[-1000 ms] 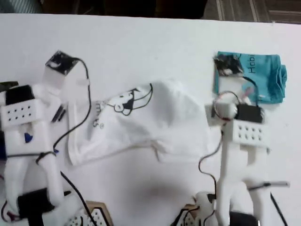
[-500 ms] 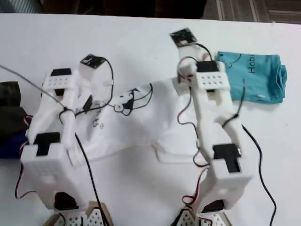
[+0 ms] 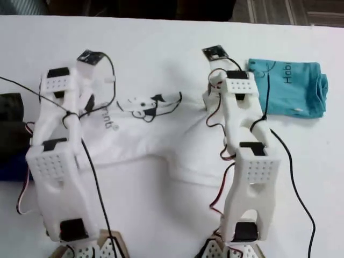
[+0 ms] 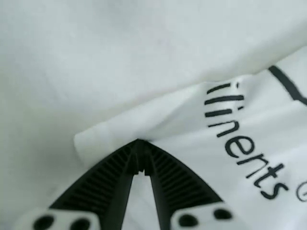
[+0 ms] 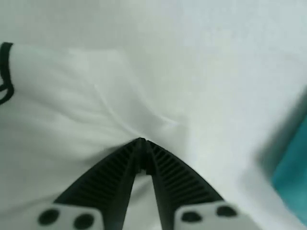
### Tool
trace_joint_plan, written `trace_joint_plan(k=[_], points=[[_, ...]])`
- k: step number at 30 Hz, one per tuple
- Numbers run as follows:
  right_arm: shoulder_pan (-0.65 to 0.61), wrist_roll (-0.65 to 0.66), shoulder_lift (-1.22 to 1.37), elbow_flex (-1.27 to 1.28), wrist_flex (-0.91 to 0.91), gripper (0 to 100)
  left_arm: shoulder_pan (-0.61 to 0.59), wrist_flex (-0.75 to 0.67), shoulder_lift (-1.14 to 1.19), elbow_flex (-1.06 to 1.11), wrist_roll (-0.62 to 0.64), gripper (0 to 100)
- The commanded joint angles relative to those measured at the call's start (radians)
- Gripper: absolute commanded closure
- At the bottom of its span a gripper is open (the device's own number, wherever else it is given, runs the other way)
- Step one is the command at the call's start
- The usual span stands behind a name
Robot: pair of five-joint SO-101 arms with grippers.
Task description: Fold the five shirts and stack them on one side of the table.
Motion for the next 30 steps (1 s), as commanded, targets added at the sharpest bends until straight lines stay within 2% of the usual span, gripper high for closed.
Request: trace_joint_plan(k=[1,7,14,18,21,23,27,30], points=[[0.065,0.002,0.002,-0.031,0.018,97.9,-0.018,0.069,0.014,-0.122,0.003,97],[0.044,0.002,-0.065,-0.029,0.081,97.9,-0.005,0.239,0.008,-0.274,-0.002,97],[-0.021,-0.003,-0.298,-0.023,0.151,97.8,0.032,0.482,0.006,-0.423,-0.005,97],[-0.038,0.003,-0.423,-0.023,0.22,96.1,0.0,0.489,0.011,-0.421,0.002,97],[-0.031,0.008,-0.495,-0.023,0.266,86.8,-0.02,0.489,0.009,-0.346,0.009,97],[-0.018,0.043,-0.526,-0.023,0.291,81.7,-0.025,0.488,0.006,-0.291,0.063,93],[0.022,0.087,-0.549,-0.023,0.343,82.4,-0.025,0.477,0.006,-0.219,0.169,83],[0.058,0.124,-0.549,-0.023,0.358,83.0,-0.048,0.459,0.005,-0.211,0.218,84]])
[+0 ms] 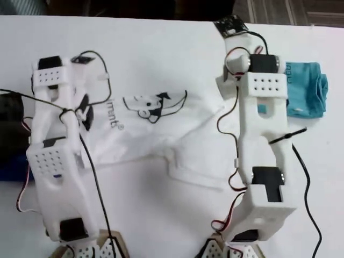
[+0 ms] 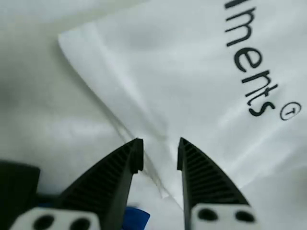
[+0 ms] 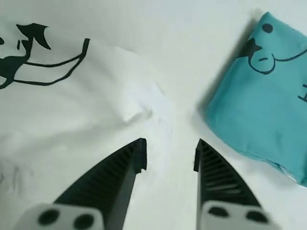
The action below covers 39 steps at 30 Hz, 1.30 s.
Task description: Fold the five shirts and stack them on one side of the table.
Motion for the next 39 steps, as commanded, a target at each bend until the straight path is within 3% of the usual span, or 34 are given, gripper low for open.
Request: trace_joint_plan(k=[1,5,16,26,33,39], points=[[0.051,0.04,-0.067,-0.018,0.022,83.0,-0.037,-0.009,-0.023,0.001,0.052,84],[0.073,0.046,-0.07,-0.023,0.059,83.0,-0.075,-0.023,-0.048,0.033,0.055,84],[0.067,0.038,-0.07,-0.018,0.085,83.6,-0.064,-0.347,-0.175,0.426,0.069,84],[0.047,0.038,-0.068,-0.017,0.101,83.6,-0.015,-0.295,-0.348,0.441,0.181,84],[0.047,0.038,-0.068,-0.017,0.128,83.6,-0.021,-0.44,-0.229,0.43,0.276,84],[0.047,0.038,-0.068,-0.017,0.128,83.6,-0.017,-0.468,-0.16,0.43,0.308,84]])
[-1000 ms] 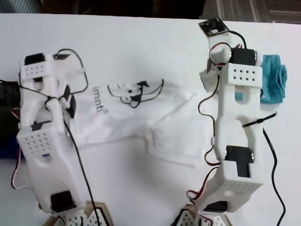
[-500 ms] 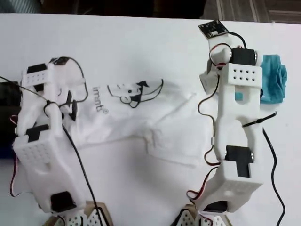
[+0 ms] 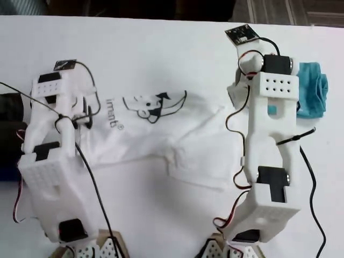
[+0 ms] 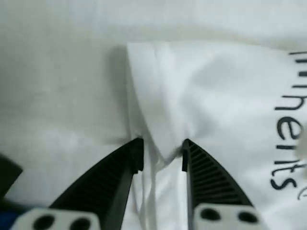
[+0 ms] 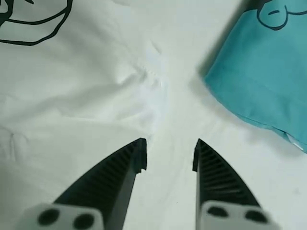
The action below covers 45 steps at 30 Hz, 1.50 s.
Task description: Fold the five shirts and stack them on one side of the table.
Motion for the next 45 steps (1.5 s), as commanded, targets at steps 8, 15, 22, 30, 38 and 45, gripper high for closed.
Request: trace_joint_plan(k=[8,15,22,30,38,45], points=[[-0.012,-0.002,-0.061,0.074,-0.008,83.6,0.021,0.029,-0.012,-0.058,0.008,85],[-0.01,-0.002,-0.104,0.172,-0.065,83.6,0.049,0.04,-0.011,-0.085,0.008,85],[-0.01,0.0,-0.145,0.23,-0.081,83.6,0.098,0.063,-0.038,-0.091,0.011,85],[-0.01,0.0,-0.148,0.327,-0.128,83.7,0.089,0.081,-0.081,-0.091,0.009,85],[-0.01,0.0,-0.148,0.33,-0.128,83.7,0.048,0.087,-0.089,-0.11,0.008,85],[-0.01,0.0,-0.148,0.33,-0.127,83.7,-0.002,0.091,-0.084,-0.137,0.006,85]])
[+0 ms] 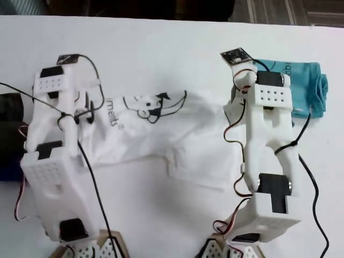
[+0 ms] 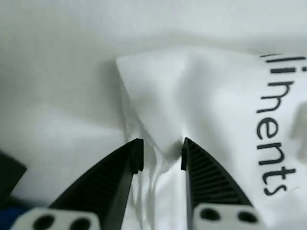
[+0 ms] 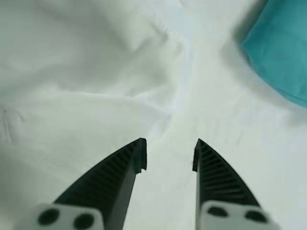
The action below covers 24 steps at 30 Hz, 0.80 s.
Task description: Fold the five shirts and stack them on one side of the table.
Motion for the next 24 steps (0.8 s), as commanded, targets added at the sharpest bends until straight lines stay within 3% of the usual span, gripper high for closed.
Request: trace_joint_plan(k=[1,12,17,24], points=[[-0.01,0.0,-0.065,-0.005,-0.007,83.7,-0.028,0.011,-0.069,-0.042,0.005,85],[-0.01,0.0,-0.065,-0.003,-0.007,83.7,-0.02,0.002,-0.066,-0.041,0.003,85],[-0.01,0.0,-0.065,-0.003,-0.007,83.7,-0.011,0.006,-0.038,-0.047,-0.044,93],[-0.01,0.0,-0.065,-0.002,-0.007,83.7,0.018,0.002,-0.04,-0.048,-0.043,94]])
